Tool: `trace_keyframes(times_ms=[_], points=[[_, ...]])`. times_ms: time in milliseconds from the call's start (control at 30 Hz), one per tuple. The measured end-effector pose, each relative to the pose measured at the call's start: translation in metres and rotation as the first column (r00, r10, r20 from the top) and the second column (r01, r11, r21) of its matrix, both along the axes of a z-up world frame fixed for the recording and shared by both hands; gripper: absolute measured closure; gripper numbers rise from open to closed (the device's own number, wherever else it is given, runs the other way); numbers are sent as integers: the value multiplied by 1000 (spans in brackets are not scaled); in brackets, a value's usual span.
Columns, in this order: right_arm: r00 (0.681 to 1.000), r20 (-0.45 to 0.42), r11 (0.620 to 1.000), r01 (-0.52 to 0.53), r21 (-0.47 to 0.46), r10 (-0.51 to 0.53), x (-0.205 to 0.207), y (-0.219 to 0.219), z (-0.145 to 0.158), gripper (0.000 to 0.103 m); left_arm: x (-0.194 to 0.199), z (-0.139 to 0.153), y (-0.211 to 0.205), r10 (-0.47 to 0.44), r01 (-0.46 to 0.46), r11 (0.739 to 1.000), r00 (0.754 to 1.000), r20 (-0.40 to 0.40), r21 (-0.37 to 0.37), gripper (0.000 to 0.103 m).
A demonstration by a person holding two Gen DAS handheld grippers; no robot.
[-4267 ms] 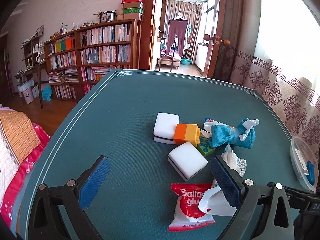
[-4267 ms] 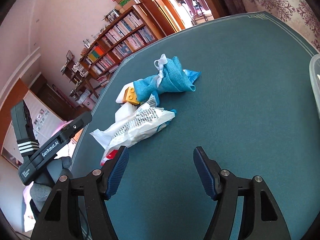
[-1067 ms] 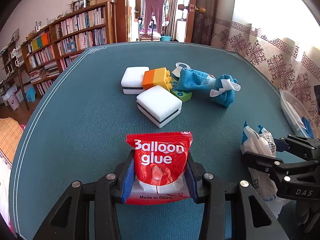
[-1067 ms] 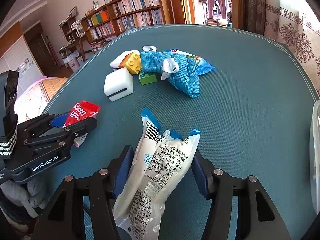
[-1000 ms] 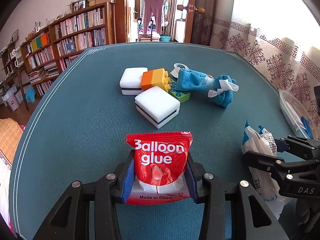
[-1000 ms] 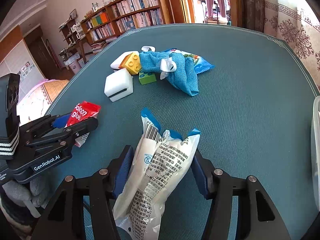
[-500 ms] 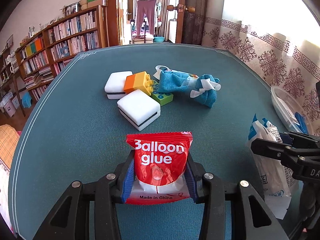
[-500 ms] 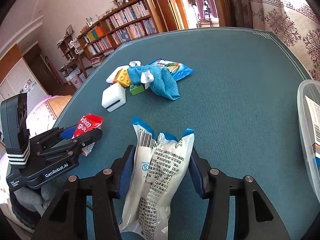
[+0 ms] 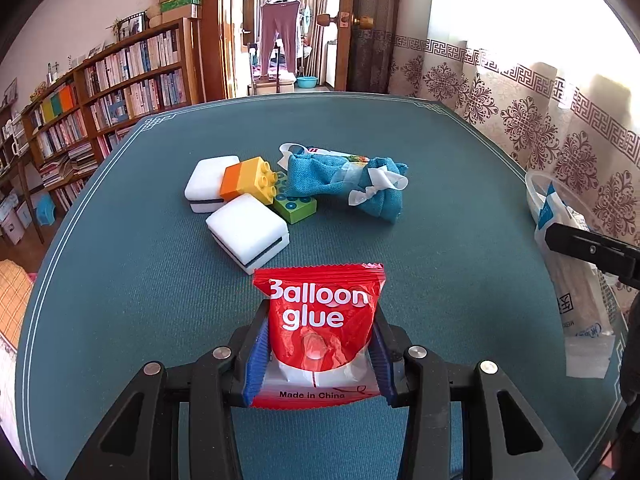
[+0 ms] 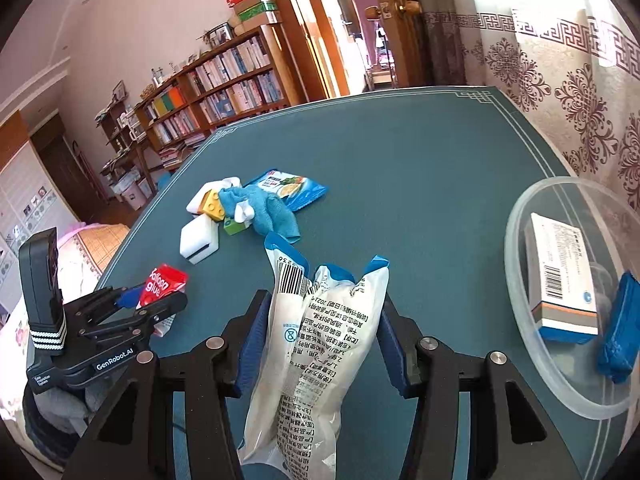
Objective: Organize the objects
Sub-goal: 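Carry the white plastic bag into the clear bowl and release it with the right gripper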
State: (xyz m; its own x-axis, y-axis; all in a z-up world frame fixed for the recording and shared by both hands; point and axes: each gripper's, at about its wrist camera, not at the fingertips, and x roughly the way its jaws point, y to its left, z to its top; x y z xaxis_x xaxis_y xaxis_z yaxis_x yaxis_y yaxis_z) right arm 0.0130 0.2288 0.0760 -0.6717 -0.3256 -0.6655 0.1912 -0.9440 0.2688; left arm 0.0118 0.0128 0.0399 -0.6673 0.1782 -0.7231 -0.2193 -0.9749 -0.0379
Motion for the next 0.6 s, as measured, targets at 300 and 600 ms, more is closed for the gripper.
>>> trace_keyframes(times_ms=[300, 600], points=[[984, -48, 986, 169, -3, -169, 4, 68, 15, 50, 0, 7, 24, -48, 48, 999, 999, -13, -7, 57], [933, -69, 936, 353, -6, -352, -11, 138, 19, 50, 0, 12, 47, -90, 90, 996, 996, -23, -13, 56]])
